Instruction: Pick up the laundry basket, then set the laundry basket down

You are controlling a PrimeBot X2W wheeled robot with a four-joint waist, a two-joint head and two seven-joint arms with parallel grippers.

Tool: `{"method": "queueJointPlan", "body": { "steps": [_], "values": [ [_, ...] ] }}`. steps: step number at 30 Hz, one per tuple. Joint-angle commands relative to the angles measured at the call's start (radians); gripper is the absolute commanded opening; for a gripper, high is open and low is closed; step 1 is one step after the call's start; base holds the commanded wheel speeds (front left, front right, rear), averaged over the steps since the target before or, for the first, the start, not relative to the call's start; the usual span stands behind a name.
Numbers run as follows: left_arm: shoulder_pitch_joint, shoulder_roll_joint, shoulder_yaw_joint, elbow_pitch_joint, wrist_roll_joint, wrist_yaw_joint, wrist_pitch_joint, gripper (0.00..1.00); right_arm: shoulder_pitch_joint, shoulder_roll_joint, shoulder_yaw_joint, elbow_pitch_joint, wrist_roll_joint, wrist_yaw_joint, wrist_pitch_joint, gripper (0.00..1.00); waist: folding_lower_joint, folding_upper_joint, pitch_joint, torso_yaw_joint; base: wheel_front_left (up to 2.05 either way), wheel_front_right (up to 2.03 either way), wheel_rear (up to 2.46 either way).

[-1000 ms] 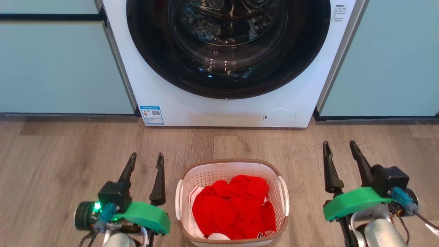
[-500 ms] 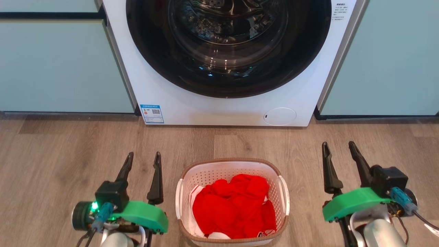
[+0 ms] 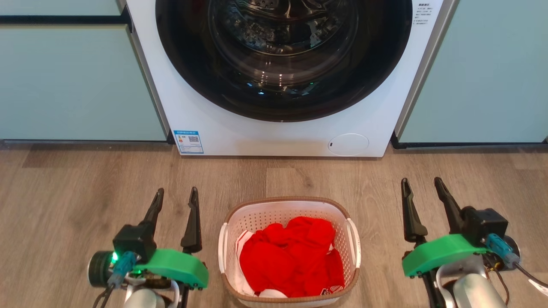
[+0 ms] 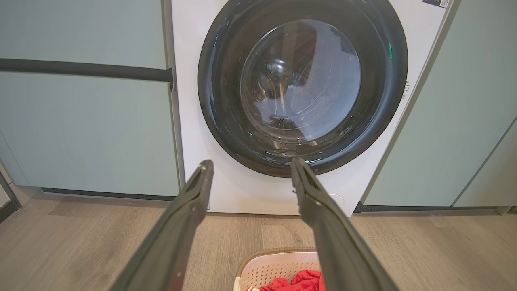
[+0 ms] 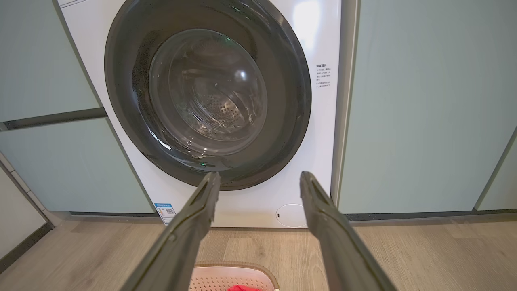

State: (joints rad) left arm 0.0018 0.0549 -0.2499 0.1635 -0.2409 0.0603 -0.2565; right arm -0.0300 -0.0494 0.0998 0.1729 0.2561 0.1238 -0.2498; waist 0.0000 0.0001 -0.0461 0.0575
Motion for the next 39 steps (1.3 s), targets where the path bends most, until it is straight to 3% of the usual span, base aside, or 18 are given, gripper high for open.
{"method": "queueJointPlan", "body": {
  "steps": [1, 38, 39],
  "values": [
    [-0.035, -0.005, 0.036, -0.038, -0.004, -0.006, -0.005, 1.00, -0.033, -0.001, 0.020, -0.031, 0.002, 0.007, -0.012, 1.00, 0.0000, -0.0001, 0.000, 0.000, 0.00, 0.00, 0.00],
    [-0.035, -0.005, 0.036, -0.018, -0.038, -0.005, -0.005, 1.00, -0.036, -0.001, 0.029, -0.013, 0.002, 0.007, -0.012, 1.00, 0.0000, -0.0001, 0.001, -0.003, 0.00, 0.00, 0.00],
    [-0.035, -0.005, 0.035, -0.017, -0.041, -0.008, -0.005, 0.00, -0.037, -0.001, 0.030, -0.012, 0.002, 0.007, -0.012, 0.00, 0.0000, -0.0001, 0.002, -0.003, 0.00, 0.00, 0.00]
  ]
}}
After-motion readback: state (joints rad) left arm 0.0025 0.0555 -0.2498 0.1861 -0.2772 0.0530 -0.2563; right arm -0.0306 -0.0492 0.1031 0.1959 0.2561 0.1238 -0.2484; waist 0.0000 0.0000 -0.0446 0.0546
